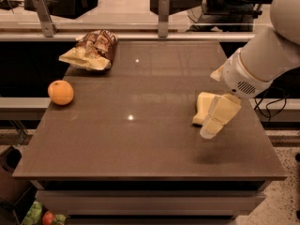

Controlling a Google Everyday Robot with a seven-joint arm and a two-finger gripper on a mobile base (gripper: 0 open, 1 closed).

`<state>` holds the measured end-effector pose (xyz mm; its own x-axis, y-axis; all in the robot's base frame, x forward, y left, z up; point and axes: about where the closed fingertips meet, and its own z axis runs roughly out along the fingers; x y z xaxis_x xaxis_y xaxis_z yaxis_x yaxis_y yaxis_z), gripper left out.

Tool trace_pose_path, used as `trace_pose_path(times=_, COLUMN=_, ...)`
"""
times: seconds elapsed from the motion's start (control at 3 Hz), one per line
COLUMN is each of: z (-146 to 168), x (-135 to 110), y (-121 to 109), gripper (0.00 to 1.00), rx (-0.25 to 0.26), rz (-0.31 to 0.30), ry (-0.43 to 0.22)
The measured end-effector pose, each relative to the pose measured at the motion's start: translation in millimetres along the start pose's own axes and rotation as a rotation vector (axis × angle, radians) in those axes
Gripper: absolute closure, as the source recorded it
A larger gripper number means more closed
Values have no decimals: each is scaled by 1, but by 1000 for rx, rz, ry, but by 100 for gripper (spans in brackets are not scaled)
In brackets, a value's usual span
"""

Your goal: Move sponge near brown chip bag

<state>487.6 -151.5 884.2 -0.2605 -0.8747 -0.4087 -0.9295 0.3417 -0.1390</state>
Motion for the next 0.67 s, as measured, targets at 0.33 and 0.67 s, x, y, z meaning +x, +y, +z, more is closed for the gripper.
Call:
trace_pose_path(times=0.33, z=26, x=-10, y=-5, gripper=0, rx=-27, rz=11, ry=-39)
trace_pose_path(times=0.67, z=46, x=-8, y=-5, gripper=0, rx=-48, rz=36, ry=-51)
